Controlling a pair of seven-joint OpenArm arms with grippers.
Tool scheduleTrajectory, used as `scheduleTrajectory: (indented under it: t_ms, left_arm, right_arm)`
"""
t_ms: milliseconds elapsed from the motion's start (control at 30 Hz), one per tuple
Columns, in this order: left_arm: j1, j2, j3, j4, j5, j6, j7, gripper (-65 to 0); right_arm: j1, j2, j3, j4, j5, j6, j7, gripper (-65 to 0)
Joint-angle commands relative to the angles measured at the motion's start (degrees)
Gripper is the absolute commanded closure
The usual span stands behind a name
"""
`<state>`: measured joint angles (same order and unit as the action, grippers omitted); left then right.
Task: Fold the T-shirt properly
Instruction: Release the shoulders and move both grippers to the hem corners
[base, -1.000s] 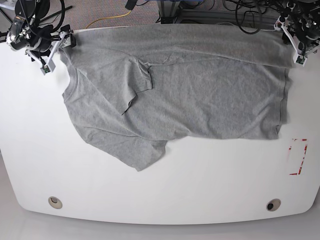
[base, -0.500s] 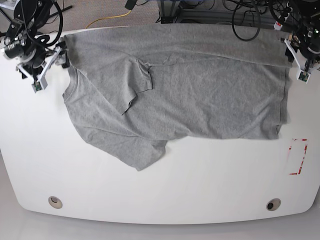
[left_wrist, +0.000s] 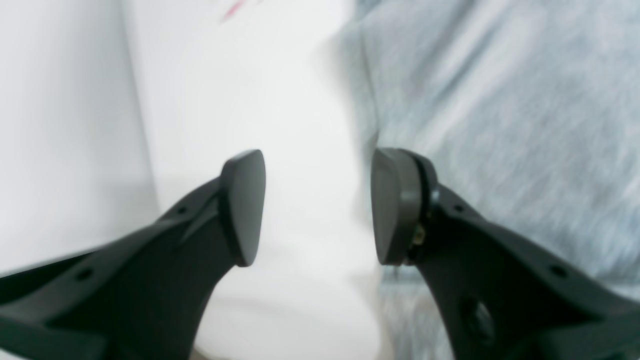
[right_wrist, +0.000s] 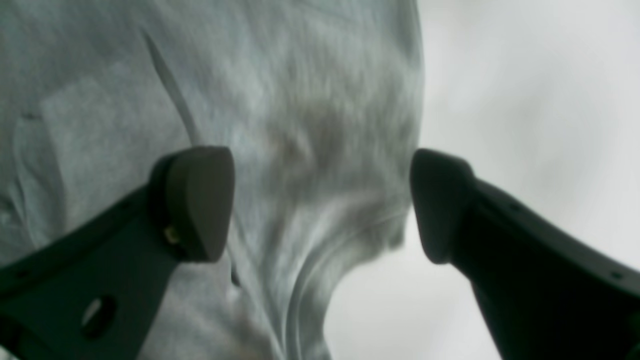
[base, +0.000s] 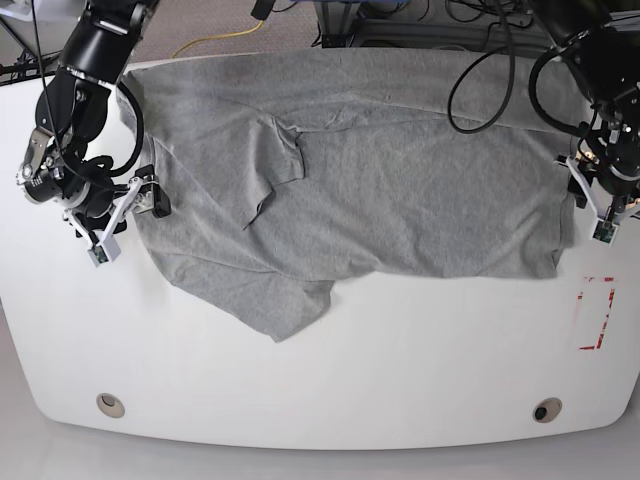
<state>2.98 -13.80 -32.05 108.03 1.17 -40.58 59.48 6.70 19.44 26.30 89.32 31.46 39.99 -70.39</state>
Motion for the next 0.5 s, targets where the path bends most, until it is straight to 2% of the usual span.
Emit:
scheduleTrajectory:
  t_ms: [0, 267, 467]
  left_arm:
    - [-3.2, -1.3, 0.4, -2.0, 1.9, 0.6, -0.8, -31.7]
    - [-13.0, -1.3, 0.5, -13.0, 1.8, 0.6, -1.1, -31.7]
    - [-14.8, -1.3, 0.9, -16.5, 1.9, 0.6, -5.7, -31.7]
  right_arm:
    - [3.6, 1.7, -1.7, -3.9, 0.4, 0.0, 2.9, -52.3]
    - [16.6, 5.4, -11.5, -24.8, 0.4, 0.0, 14.9, -52.3]
    - [25.0, 7.7, -19.7, -39.6, 0.4, 0.0, 25.3, -52.3]
